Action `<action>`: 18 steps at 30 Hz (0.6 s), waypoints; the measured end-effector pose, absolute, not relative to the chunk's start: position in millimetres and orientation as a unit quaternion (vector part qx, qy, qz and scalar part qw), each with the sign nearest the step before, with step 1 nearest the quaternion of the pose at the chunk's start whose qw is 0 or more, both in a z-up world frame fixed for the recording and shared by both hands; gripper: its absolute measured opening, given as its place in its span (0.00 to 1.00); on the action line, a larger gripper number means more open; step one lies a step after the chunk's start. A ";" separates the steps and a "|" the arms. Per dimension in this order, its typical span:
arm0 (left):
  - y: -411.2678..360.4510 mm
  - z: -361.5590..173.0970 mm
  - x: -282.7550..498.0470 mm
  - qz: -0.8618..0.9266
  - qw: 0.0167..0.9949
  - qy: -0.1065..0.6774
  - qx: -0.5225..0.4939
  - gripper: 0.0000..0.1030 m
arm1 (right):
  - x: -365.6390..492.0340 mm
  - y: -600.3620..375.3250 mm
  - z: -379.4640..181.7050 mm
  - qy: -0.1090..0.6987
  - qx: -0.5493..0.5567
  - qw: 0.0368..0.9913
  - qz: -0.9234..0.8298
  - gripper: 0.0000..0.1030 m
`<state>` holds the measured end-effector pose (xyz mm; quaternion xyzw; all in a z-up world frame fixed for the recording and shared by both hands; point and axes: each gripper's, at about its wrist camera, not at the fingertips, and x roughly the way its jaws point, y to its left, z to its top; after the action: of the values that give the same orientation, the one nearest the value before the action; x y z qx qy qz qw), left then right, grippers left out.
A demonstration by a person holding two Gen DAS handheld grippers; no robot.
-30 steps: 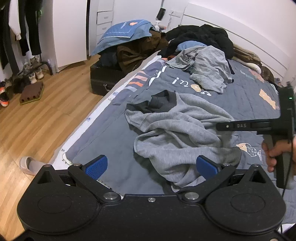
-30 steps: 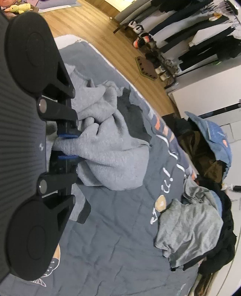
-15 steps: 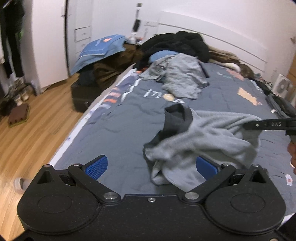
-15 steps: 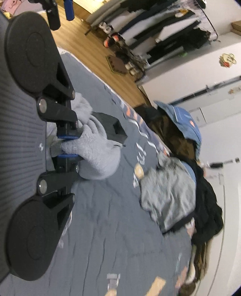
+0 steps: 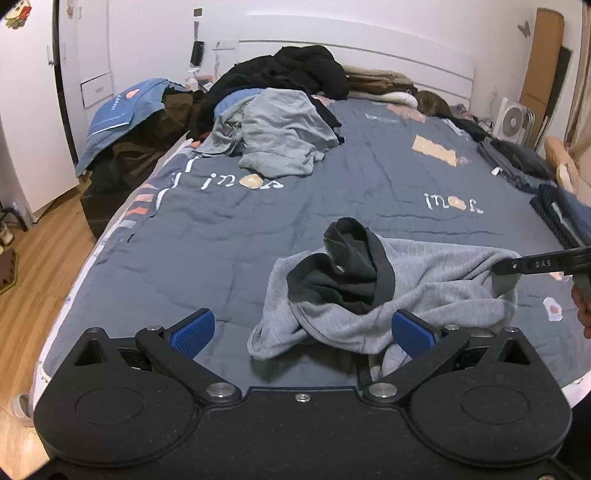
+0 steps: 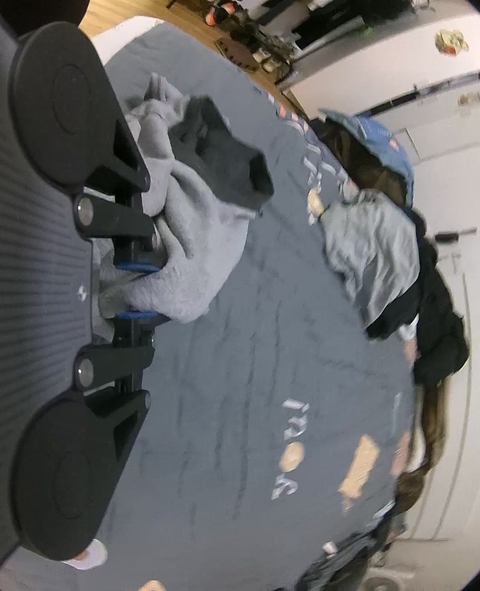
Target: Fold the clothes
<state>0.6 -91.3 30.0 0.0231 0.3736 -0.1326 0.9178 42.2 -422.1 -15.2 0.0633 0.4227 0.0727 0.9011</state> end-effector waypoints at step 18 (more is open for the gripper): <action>-134.0 -2.4 3.3 -0.072 0.931 0.356 0.033 1.00 | 35.4 -501.8 -41.2 0.320 0.132 0.935 0.075 0.57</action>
<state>3.3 -134.0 -2.4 0.0330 0.3563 -0.0716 0.9311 35.4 -501.8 -41.2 0.1317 0.3200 0.0746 0.9352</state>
